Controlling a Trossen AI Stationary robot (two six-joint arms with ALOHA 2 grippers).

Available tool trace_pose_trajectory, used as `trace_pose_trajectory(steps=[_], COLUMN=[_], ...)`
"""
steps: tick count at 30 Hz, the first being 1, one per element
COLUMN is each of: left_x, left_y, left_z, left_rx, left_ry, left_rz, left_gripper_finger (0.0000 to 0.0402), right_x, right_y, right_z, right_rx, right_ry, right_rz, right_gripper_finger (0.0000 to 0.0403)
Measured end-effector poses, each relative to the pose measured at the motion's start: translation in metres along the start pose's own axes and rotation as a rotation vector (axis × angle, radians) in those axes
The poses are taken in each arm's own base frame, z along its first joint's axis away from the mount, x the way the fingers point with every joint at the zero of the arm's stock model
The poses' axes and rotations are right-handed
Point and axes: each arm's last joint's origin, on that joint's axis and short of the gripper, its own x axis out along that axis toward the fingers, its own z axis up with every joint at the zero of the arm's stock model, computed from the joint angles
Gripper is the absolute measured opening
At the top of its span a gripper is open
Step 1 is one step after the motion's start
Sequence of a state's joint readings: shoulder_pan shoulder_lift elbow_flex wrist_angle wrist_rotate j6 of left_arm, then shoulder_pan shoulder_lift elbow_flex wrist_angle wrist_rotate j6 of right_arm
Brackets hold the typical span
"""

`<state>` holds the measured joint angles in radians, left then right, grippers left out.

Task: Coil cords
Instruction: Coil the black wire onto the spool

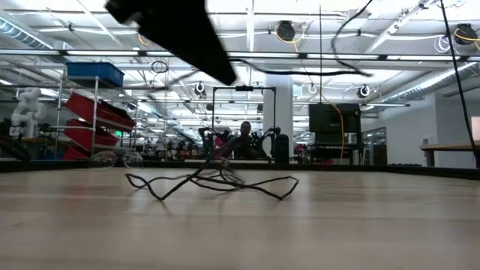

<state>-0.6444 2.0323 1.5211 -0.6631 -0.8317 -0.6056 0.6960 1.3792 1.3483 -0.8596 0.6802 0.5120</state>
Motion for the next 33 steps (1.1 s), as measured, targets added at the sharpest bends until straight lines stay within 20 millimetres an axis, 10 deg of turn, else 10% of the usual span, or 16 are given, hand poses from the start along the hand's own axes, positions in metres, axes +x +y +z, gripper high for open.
trace_pose_trajectory(steps=[33], left_x=[-0.110], left_y=[0.130], left_z=[0.022], left_rx=[-0.327], left_ry=[-0.004], left_rz=[0.162], left_gripper_finger=[0.0003], right_x=[0.020], right_y=[0.019], right_z=[-0.001], right_rx=[-0.047], right_ry=[0.020], right_rz=[0.053], right_gripper_finger=[0.0000])
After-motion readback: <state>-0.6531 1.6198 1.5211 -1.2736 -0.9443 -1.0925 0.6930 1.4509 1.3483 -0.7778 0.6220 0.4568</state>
